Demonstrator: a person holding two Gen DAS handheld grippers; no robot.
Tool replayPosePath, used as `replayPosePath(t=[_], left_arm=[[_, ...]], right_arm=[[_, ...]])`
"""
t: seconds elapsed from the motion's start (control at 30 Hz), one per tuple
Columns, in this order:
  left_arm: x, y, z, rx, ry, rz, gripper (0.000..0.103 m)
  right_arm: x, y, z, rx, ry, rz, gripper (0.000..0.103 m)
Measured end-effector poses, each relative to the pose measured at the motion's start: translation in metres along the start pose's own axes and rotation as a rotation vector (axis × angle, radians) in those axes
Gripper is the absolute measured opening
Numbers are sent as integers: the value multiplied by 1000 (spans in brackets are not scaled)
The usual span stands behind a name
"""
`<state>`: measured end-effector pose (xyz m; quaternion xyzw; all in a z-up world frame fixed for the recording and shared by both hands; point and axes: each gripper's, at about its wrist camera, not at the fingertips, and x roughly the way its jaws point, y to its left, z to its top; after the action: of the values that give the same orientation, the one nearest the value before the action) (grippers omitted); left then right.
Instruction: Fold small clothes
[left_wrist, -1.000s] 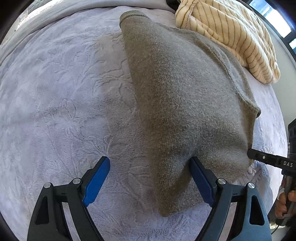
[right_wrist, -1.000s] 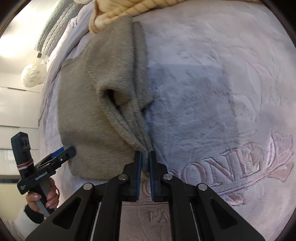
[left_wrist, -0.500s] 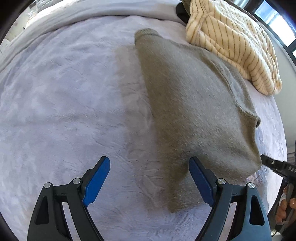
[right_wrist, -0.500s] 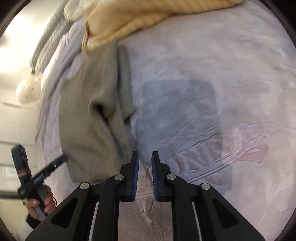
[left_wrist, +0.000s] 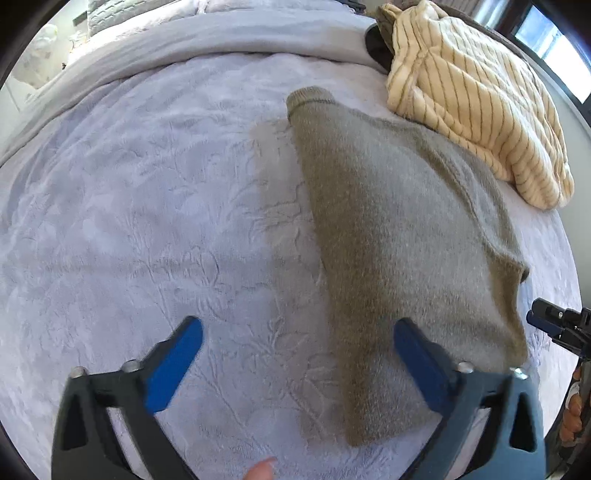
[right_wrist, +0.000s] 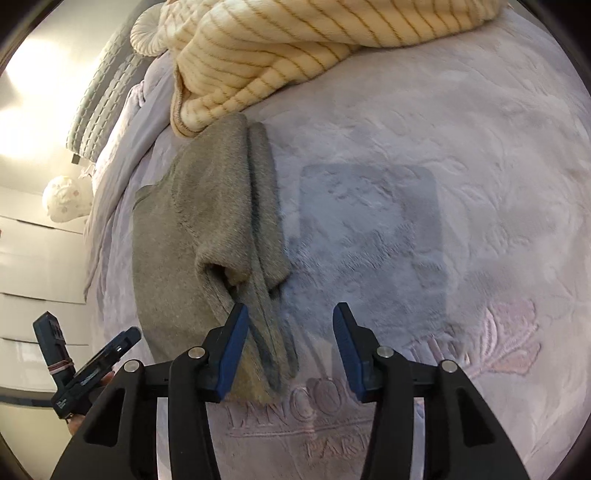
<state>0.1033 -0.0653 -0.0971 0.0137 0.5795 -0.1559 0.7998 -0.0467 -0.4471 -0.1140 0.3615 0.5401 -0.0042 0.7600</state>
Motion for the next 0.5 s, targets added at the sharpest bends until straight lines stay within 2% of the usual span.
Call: replayPosePath(t=[0.17,0.37,0.4,0.43,0.47,0.5], left_arm=[[4,0,13,-10,-4,8,103],[9,-4,29,-9,-11,13,103],[10,-5,32,-8,-14,15,103],[11,-5,33,-8,-15,15,103],[11,-6,35,-9,-17,14,103],[12,-7,36,-10,-18,13,103]], right_arm=[[4,6,15,-3,-14,29,52],[25,11,45,20,-1,138,50],[30,13,49,21,10,148,30],[34,15,50,13,21,150,16],[38,19,51,-5,34,125,10],[38,21,51,-21,34,99,10]])
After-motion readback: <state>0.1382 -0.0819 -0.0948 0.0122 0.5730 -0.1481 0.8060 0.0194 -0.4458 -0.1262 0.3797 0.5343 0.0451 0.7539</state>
